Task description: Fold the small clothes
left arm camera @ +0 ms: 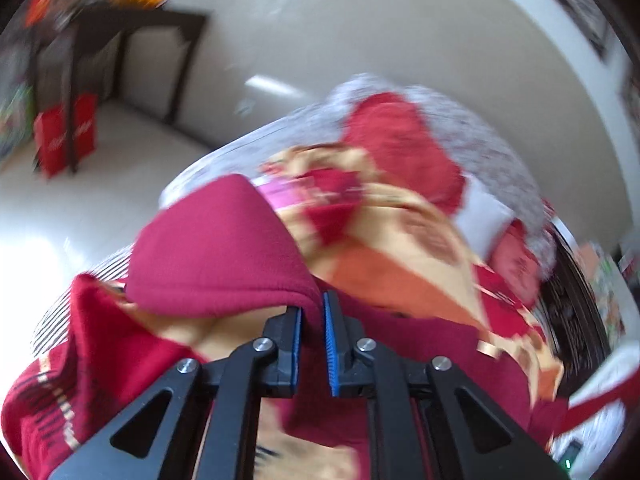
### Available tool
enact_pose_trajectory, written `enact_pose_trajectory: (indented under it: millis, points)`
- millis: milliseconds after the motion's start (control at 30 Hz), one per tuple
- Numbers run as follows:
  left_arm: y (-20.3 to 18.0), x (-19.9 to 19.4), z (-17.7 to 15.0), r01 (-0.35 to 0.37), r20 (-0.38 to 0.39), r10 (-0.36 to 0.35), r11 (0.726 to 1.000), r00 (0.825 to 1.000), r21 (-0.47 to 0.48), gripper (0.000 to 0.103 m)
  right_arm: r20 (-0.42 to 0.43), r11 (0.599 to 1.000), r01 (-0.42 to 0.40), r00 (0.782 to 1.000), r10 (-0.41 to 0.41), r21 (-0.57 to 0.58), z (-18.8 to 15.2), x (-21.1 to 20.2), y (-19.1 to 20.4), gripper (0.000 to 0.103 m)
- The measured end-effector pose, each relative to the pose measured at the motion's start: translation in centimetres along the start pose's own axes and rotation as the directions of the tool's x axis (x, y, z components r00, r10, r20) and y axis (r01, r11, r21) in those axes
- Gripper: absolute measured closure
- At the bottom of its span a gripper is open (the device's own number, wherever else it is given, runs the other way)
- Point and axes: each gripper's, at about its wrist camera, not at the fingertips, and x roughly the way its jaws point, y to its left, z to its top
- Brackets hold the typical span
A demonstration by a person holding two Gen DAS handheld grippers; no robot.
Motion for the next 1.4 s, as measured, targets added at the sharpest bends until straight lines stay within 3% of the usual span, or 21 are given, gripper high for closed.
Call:
enact_pose_trajectory:
  millis: [133, 233, 333, 367, 467, 533, 600, 700, 767, 800, 933, 1000, 1067, 1133, 1233, 1300, 1400]
  points:
    - [-8.1, -1.2, -2.8, 0.083, -0.010, -0.083, 0.977, 0.996, 0.196, 0.092, 0.005, 1.000, -0.005, 1.000, 0.005, 0.021, -0.3, -0.5, -0.9, 0.033]
    - [-13.3, 0.4, -6.9, 0.169, -0.120, -0.138, 0.937, 0.983, 0.306, 0.092, 0.013, 0.999, 0.010, 1.000, -0.010, 0.034, -0.5, -1.0, -1.9, 0.033]
    - [-17.0, 3.3, -12.6, 0.218, -0.248, -0.124, 0.891, 0.961, 0.399, 0.090, 0.010, 0.998, 0.019, 1.000, -0.020, 0.067, -0.7, -1.4, -3.5, 0.033]
    - [-17.7, 4.2, -14.3, 0.228, -0.285, -0.110, 0.877, 0.952, 0.422, 0.084, 0.007, 0.996, 0.020, 1.000, -0.021, 0.082, -0.8, -1.5, -4.2, 0.032]
    - [-18.6, 5.0, -17.8, 0.242, -0.353, -0.069, 0.846, 0.933, 0.475, 0.051, 0.005, 0.993, 0.031, 0.999, -0.031, 0.115, -0.9, -1.8, -5.8, 0.033]
    - [-18.2, 4.1, -18.7, 0.262, -0.365, -0.075, 0.828, 0.928, 0.496, 0.044, 0.007, 0.992, 0.030, 0.999, -0.031, 0.125, -0.9, -2.0, -6.6, 0.032]
    - [-17.3, 2.1, -18.8, 0.275, -0.345, -0.088, 0.794, 0.935, 0.543, 0.034, 0.016, 0.991, 0.021, 1.000, -0.024, 0.131, -0.6, -2.2, -7.1, 0.033]
    - [-14.9, -0.8, -18.4, 0.228, -0.267, -0.072, 0.753, 0.961, 0.617, 0.016, 0.034, 0.991, -0.044, 0.999, 0.040, 0.125, 0.2, -2.3, -6.8, 0.033]
    - [-12.9, -1.1, -17.7, 0.162, -0.226, -0.019, 0.756, 0.974, 0.634, 0.015, 0.057, 0.983, -0.161, 0.986, 0.156, 0.092, 1.0, -2.6, -5.5, 0.033]
    - [-11.5, -0.8, -17.2, 0.102, -0.206, 0.042, 0.762, 0.978, 0.640, 0.015, 0.062, 0.975, -0.210, 0.977, 0.206, 0.068, 1.4, -2.7, -4.7, 0.033]
    - [-8.1, 1.4, -15.3, -0.079, -0.150, 0.214, 0.787, 0.965, 0.611, 0.016, 0.036, 0.922, -0.362, 0.928, 0.370, -0.137, 3.6, -2.7, 2.4, 0.034]
    - [-6.7, 2.4, -14.5, -0.113, -0.159, 0.246, 0.811, 0.956, 0.574, 0.016, 0.016, 0.898, -0.380, 0.920, 0.393, -0.221, 4.2, -2.3, 5.8, 0.036]
    - [-5.7, 3.5, -14.0, -0.138, -0.182, 0.275, 0.831, 0.944, 0.539, 0.016, -0.033, 0.869, -0.364, 0.926, 0.375, -0.334, 4.8, -1.1, 9.7, 0.037]
    - [-5.0, 4.2, -13.7, -0.145, -0.190, 0.279, 0.843, 0.941, 0.518, 0.016, -0.083, 0.859, -0.306, 0.950, 0.300, -0.411, 4.6, 0.5, 11.9, 0.044]
    - [-4.5, 4.8, -13.4, -0.149, -0.199, 0.283, 0.849, 0.938, 0.507, 0.016, -0.140, 0.841, -0.304, 0.953, 0.270, -0.447, 4.0, 2.4, 13.1, 0.058]
    - [-4.7, 5.0, -13.3, -0.148, -0.197, 0.281, 0.850, 0.939, 0.506, 0.016, -0.122, 0.858, -0.297, 0.955, 0.272, -0.419, 4.1, 2.9, 12.3, 0.090]
    - [-4.9, 5.1, -13.5, -0.155, -0.195, 0.287, 0.848, 0.938, 0.506, 0.016, -0.075, 0.894, -0.370, 0.929, 0.363, -0.253, 5.0, 2.0, 8.7, 0.101]
